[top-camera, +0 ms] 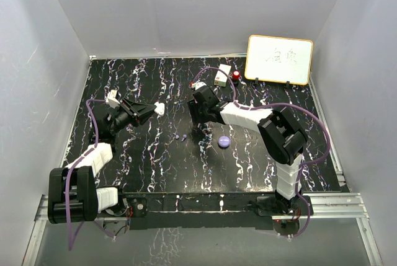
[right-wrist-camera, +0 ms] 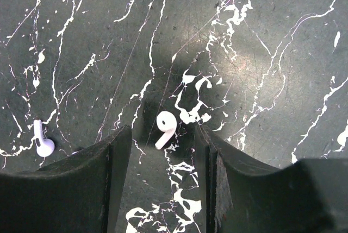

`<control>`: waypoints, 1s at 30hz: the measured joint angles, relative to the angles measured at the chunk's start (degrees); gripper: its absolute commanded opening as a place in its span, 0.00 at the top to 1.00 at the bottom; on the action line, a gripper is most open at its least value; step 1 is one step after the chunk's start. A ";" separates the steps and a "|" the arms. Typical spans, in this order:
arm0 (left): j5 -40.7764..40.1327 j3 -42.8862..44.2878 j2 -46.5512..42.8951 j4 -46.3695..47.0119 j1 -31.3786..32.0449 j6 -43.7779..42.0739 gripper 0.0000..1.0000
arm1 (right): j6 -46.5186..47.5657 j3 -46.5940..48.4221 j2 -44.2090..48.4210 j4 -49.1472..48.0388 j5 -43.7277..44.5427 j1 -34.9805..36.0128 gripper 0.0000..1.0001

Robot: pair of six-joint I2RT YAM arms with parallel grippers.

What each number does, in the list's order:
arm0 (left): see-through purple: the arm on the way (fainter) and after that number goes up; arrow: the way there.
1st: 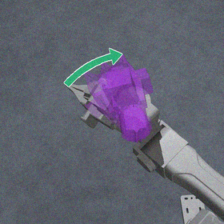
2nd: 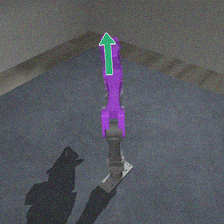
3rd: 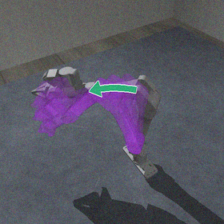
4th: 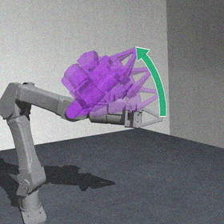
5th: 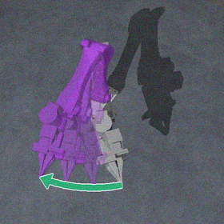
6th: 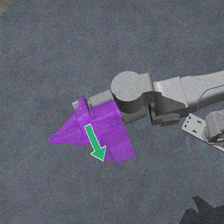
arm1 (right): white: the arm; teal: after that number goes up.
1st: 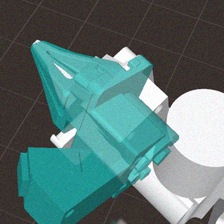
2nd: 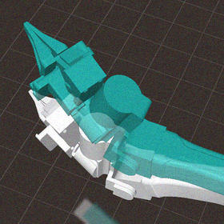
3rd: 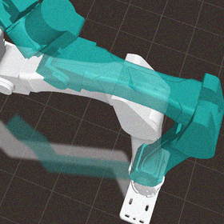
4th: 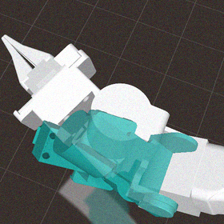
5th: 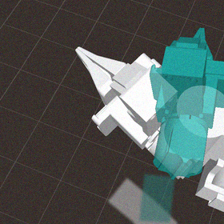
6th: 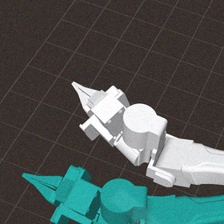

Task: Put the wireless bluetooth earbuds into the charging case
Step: Adjust the earbud at the center of the board.

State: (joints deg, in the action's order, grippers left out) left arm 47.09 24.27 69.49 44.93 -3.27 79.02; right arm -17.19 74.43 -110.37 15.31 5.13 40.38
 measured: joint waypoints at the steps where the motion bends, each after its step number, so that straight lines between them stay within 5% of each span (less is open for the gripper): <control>1: 0.00 0.00 0.00 0.00 0.00 0.02 1.00 | -0.04 0.00 -0.11 0.07 -0.13 0.00 0.53; 30: 0.00 0.00 0.00 0.02 0.00 0.02 1.00 | 1.81 1.18 -3.39 1.20 -0.57 0.00 0.58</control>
State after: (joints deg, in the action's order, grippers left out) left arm 47.09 24.27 69.49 44.95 -3.27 79.05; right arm -15.38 75.61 -113.75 16.51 4.56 40.38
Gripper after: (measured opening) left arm 0.231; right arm 0.424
